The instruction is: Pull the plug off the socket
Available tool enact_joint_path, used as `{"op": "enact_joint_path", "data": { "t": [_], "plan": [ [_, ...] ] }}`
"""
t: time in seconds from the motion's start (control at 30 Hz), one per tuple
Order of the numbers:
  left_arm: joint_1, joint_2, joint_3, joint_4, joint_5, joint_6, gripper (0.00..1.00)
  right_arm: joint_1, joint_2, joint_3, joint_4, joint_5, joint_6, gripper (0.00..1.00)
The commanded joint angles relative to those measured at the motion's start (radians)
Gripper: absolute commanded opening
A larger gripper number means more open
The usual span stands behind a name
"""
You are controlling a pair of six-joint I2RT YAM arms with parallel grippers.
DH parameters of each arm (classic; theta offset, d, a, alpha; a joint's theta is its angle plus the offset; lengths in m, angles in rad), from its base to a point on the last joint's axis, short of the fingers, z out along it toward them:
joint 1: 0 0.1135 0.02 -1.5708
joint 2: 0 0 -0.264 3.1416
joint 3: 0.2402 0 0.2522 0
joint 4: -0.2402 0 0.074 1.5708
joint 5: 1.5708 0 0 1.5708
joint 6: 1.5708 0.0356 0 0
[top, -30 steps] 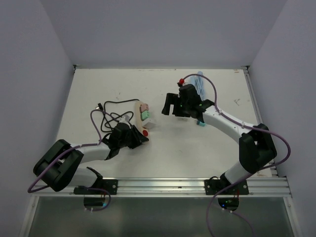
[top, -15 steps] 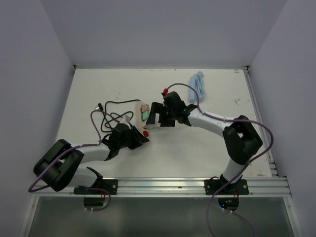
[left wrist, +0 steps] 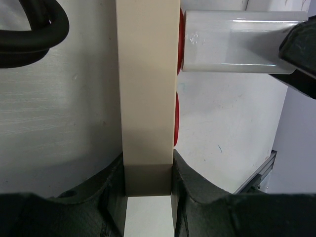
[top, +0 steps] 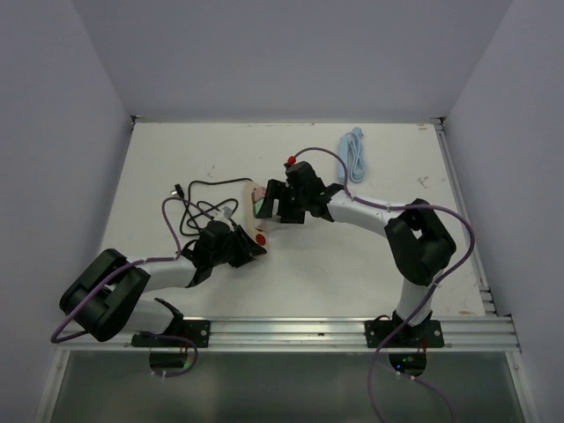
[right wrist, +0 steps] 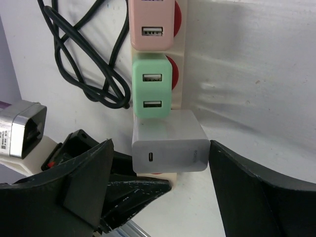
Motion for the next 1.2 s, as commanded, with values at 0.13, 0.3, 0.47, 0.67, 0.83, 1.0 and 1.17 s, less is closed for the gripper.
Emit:
{"op": "enact_joint_path", "data": {
  "t": [0.13,0.3,0.47,0.67,0.83,1.0,1.17],
  "plan": [
    [0.0,0.009,-0.03,-0.055,0.023,0.043,0.0,0.0,0.032,0.049,0.035,-0.034,0.021,0.72],
    [-0.002,0.009,-0.032,-0.048,0.028,0.044,0.06,0.0,0.024,0.026,0.034,-0.045,0.018,0.57],
    [-0.002,-0.009,-0.033,-0.058,0.011,0.041,0.32,0.002,0.018,0.014,0.019,-0.048,0.001,0.24],
    [-0.002,-0.034,-0.027,-0.058,-0.007,0.055,0.8,0.0,0.003,0.017,-0.015,-0.072,-0.038,0.0],
    [0.0,0.002,0.004,-0.05,-0.003,0.08,0.83,0.0,-0.019,0.009,-0.02,-0.12,-0.041,0.0],
    [0.001,0.052,0.03,-0.048,-0.015,0.087,0.81,-0.001,-0.048,-0.004,-0.018,-0.139,-0.038,0.0],
    [0.004,0.109,0.068,-0.047,-0.006,0.09,0.72,-0.001,-0.079,-0.024,-0.018,-0.136,-0.029,0.0]
  ]
}}
